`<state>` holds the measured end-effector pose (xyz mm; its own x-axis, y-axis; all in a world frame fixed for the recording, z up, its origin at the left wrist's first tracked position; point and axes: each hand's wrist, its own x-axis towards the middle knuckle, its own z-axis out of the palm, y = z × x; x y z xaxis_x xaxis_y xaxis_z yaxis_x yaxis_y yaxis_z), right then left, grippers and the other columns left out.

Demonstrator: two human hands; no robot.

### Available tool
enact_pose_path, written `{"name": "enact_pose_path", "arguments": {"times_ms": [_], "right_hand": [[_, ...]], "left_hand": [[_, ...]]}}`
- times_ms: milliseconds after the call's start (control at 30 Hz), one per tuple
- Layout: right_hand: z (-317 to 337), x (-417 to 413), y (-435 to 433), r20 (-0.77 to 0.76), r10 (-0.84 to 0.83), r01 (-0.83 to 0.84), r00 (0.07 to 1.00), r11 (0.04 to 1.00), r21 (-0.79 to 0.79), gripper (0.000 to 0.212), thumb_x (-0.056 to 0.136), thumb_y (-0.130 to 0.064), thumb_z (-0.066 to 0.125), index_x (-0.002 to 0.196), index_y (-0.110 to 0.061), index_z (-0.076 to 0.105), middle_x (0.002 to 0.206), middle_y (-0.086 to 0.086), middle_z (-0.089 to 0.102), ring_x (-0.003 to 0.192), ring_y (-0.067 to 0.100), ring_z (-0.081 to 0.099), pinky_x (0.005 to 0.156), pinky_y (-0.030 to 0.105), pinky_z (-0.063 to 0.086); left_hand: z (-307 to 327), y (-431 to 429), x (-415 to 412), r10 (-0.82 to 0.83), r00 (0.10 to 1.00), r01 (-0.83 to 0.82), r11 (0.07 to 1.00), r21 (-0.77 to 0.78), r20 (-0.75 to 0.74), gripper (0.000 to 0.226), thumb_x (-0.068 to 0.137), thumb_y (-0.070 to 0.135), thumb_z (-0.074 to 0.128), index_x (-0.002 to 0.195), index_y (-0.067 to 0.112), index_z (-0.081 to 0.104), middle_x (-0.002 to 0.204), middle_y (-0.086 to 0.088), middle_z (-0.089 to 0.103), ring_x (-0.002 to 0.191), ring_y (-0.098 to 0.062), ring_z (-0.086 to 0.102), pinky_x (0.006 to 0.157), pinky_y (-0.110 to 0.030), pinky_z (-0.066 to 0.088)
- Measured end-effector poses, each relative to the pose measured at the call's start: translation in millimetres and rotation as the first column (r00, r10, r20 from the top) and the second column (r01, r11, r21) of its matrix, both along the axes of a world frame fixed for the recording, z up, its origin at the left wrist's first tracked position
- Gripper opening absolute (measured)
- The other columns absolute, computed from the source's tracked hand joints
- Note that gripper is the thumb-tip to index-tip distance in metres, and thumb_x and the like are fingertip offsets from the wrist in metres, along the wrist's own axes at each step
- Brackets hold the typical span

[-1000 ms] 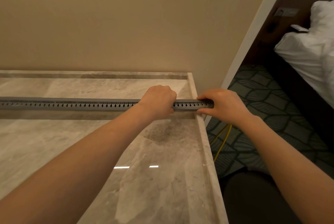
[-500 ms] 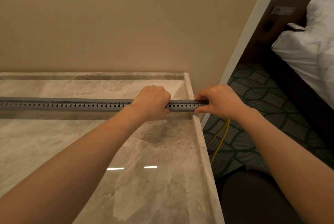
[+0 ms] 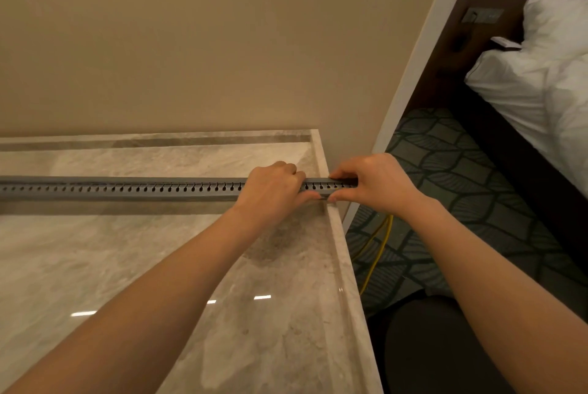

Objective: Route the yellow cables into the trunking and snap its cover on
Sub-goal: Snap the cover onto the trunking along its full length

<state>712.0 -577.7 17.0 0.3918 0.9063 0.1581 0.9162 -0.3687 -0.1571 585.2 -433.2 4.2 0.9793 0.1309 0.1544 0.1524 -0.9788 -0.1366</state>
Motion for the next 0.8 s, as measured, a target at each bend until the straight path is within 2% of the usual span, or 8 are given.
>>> {"name": "enact_pose_path", "arguments": {"times_ms": [200,333,500,667,800], "right_hand": [[-12.5,2.0,-15.7,-0.213,-0.049,0.081,0.976,0.986,0.146,0.038,0.069,-0.045,0.076,0.101,-0.025,0.071,0.089,-0.012,0.069,0.076,0.000,0.058,0.069,0.021,0.049],[-9.4,8.7,-31.7,-0.311,-0.120,0.174,0.943,0.973,0.153,0.042,0.067,-0.035,0.080,0.104,-0.020,0.070,0.093,-0.014,0.064,0.083,-0.001,0.059,0.076,0.008,0.044],[-3.8,18.2,-45.2,-0.421,-0.155,0.222,0.894,0.968,0.115,0.043,0.066,-0.022,0.082,0.106,-0.017,0.068,0.095,-0.011,0.064,0.085,-0.006,0.057,0.076,-0.007,0.037],[2.3,25.0,-42.1,-0.458,-0.143,0.193,0.877,0.979,0.064,0.039,0.062,-0.022,0.084,0.098,-0.020,0.069,0.089,-0.011,0.066,0.084,-0.002,0.061,0.081,0.009,0.047],[4.2,27.8,-39.7,-0.455,-0.124,0.160,0.882,0.986,0.042,0.035,0.062,-0.021,0.084,0.094,-0.018,0.070,0.084,-0.013,0.066,0.081,-0.005,0.061,0.077,0.006,0.046]], "left_hand": [[-2.6,5.4,1.0,-0.016,1.000,0.016,1.000,-0.023,0.003,0.052,0.091,0.060,0.031,0.104,0.020,0.061,0.092,0.003,0.059,0.087,-0.015,0.053,0.055,-0.026,0.028],[-4.8,7.7,0.7,-0.018,1.000,0.019,0.999,-0.045,0.022,0.054,0.090,0.061,0.031,0.098,0.018,0.062,0.081,0.005,0.052,0.075,-0.011,0.043,0.045,-0.024,0.017],[-9.0,8.8,-0.3,-0.039,0.995,0.046,0.996,-0.073,0.089,0.054,0.089,0.060,0.035,0.087,0.015,0.063,0.070,0.006,0.044,0.067,-0.012,0.038,0.044,-0.023,0.013],[-7.3,8.9,-1.0,-0.054,0.995,0.059,0.996,-0.068,0.084,0.053,0.090,0.060,0.036,0.088,0.015,0.063,0.071,0.006,0.042,0.067,-0.012,0.035,0.046,-0.026,0.018],[-1.4,8.9,0.4,-0.061,0.998,0.061,0.998,-0.026,0.006,0.053,0.091,0.061,0.030,0.095,0.019,0.061,0.076,0.006,0.045,0.070,-0.012,0.038,0.052,-0.026,0.025]]}}
